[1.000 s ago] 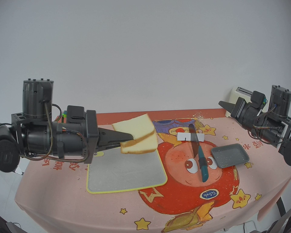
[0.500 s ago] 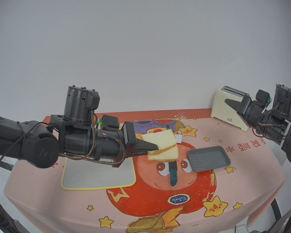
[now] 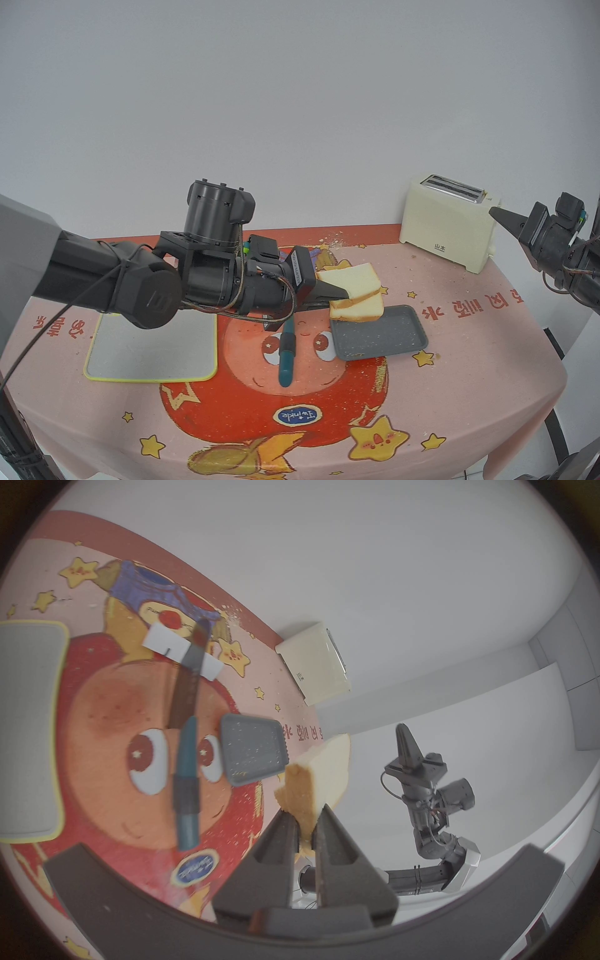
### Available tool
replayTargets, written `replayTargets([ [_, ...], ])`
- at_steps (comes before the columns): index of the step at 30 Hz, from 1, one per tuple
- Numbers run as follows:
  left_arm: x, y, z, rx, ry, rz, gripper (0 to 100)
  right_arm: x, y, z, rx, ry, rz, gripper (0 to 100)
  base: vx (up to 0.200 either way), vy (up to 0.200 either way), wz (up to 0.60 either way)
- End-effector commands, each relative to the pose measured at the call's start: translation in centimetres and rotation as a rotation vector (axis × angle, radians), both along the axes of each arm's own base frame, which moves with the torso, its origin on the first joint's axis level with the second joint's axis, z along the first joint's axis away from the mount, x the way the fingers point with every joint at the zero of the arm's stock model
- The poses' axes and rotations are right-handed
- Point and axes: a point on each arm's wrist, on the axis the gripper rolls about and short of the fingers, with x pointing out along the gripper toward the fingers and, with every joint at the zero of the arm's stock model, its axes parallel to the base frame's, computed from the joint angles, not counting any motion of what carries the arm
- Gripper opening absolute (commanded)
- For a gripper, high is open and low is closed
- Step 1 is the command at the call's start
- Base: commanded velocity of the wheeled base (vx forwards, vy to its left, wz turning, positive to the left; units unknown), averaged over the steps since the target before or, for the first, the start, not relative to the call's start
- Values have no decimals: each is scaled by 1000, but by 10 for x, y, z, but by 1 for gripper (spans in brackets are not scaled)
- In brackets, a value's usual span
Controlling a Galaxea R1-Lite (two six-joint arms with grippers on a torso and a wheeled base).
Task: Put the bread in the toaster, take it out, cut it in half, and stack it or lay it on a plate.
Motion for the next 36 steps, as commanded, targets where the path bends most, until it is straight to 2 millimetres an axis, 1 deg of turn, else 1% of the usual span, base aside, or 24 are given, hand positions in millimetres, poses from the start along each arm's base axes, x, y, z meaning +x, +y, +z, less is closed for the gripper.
replayTargets([
  [1, 18, -12, -25, 24, 39, 0, 0, -6, 0, 3, 2, -14, 8, 0, 0, 0, 0],
  [3, 24, -17, -33, 30, 45, -1, 0, -6, 0, 3, 0, -14, 8, 0, 0, 0, 0],
  [6, 35, -23, -49, 43, 66, 0, 0, -6, 0, 3, 1, -17, 8, 0, 0, 0, 0],
  [15, 37, -24, -54, 48, 77, 0, 0, -6, 1, 2, 0, -13, 11, 0, 0, 0, 0],
  [18, 38, -26, -64, 61, 97, -2, 0, -7, 3, 0, -2, -7, 23, 0, 0, 0, 0],
  [20, 39, -26, -66, 64, 101, -2, 0, -7, 4, 0, -2, -7, 25, 0, 0, 0, 0],
  [24, 29, -32, -75, 82, 139, -20, 0, -4, 5, -3, -6, 6, 25, 0, 0, 0, 0],
  [28, 27, -31, -79, 89, 161, -17, 0, -4, 5, -3, -6, 8, 27, 0, 0, 0, 0],
  [36, 27, -30, -76, 83, 155, -14, 0, -4, 6, -3, -6, 6, 30, 0, 0, 0, 0],
])
